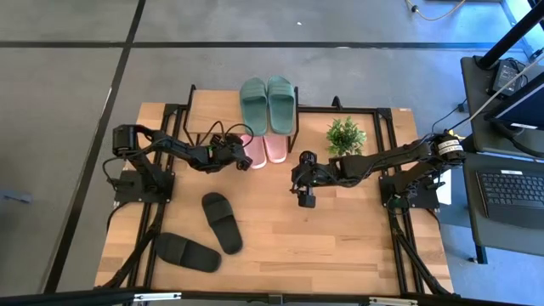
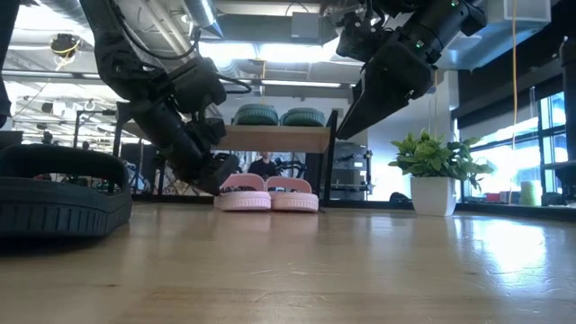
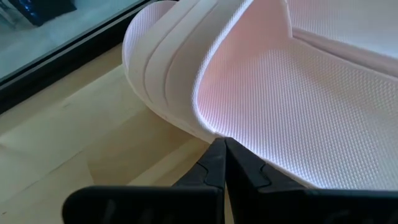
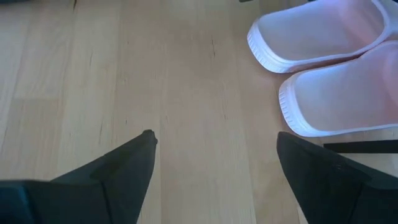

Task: Pick and place slides into the shelf
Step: Put the pink slide under the shelf

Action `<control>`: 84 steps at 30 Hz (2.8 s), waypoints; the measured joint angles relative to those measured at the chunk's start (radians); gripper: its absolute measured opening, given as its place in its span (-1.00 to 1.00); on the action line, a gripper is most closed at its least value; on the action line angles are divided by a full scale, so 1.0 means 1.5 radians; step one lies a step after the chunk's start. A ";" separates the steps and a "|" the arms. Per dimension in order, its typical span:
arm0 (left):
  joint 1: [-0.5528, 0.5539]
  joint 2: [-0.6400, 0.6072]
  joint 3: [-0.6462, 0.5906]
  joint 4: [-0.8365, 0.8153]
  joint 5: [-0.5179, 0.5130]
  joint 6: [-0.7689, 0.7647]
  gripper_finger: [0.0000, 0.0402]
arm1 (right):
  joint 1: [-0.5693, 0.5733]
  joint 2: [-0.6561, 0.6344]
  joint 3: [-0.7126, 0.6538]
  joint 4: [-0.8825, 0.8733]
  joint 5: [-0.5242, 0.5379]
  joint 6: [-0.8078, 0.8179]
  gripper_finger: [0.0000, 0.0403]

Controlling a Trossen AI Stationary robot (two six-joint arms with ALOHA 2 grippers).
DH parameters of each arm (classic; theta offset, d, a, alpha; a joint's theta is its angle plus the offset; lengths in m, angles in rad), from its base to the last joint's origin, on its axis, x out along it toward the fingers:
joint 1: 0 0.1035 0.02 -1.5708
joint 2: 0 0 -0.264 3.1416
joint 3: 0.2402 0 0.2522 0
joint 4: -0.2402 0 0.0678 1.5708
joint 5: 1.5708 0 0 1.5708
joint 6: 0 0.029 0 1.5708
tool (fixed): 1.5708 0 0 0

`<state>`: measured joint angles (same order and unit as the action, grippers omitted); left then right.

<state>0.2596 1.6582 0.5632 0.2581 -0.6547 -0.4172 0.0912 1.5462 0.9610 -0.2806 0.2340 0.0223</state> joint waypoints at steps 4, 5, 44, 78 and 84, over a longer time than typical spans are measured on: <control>0.000 0.007 0.000 0.016 -0.002 0.004 -1.00 | 0.000 0.000 0.000 0.001 0.000 0.000 0.64; 0.000 0.007 0.000 0.014 -0.002 0.004 -1.00 | 0.000 0.000 0.000 0.001 0.000 0.000 0.64; 0.002 0.004 0.000 0.060 0.007 0.068 -1.00 | 0.000 0.002 0.000 0.028 0.000 -0.020 0.64; -0.264 -0.418 -0.093 -0.175 -0.051 0.043 -1.00 | -0.041 0.174 0.063 0.303 0.033 -0.222 0.64; -0.296 -0.531 -0.209 -0.018 -0.036 0.056 -1.00 | -0.057 0.233 0.152 0.208 -0.032 -0.236 0.64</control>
<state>-0.1845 0.8613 0.2501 0.2309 -0.7087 -0.3338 0.0064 1.8951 1.1888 0.0309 0.1862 -0.3310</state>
